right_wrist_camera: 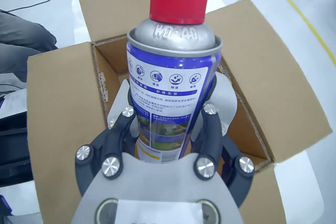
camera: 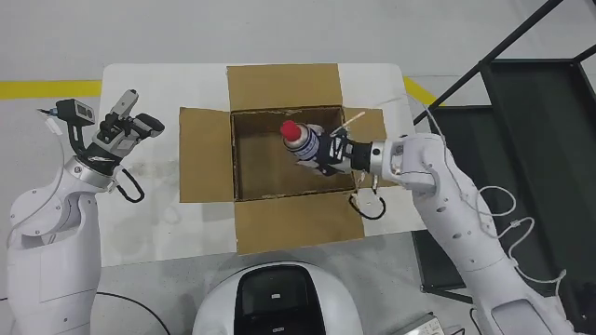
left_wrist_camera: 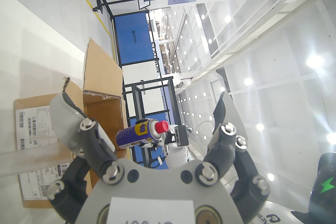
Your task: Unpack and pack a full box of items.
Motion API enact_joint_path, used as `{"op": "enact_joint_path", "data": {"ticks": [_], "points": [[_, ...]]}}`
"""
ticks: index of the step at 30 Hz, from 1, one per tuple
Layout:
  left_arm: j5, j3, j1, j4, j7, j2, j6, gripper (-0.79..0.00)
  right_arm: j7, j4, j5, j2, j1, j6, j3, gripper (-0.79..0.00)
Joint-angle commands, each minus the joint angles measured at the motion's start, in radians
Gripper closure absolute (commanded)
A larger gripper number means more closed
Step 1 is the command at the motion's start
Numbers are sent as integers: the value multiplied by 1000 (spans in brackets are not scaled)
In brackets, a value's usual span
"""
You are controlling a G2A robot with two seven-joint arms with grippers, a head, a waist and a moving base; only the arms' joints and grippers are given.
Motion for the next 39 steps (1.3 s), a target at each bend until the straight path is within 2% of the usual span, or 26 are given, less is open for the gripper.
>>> {"op": "enact_joint_path", "data": {"ticks": [1,5,8,30,34,39], "points": [[0,0,0,0,0,0,0,-785,-75,-49,-34,10,-86,4,67,0],[0,0,0,0,0,0,0,-785,-235,-77,-83,22,-232,36,179,0],[0,0,0,0,0,0,0,-785,-333,-67,-110,28,-297,31,232,0],[0,0,0,0,0,0,0,-785,-341,-66,-94,28,-301,30,227,0],[0,0,0,0,0,0,0,-785,-416,-20,3,36,-320,-81,276,0],[0,0,0,0,0,0,0,-785,-612,48,54,58,-396,-94,353,0]]}}
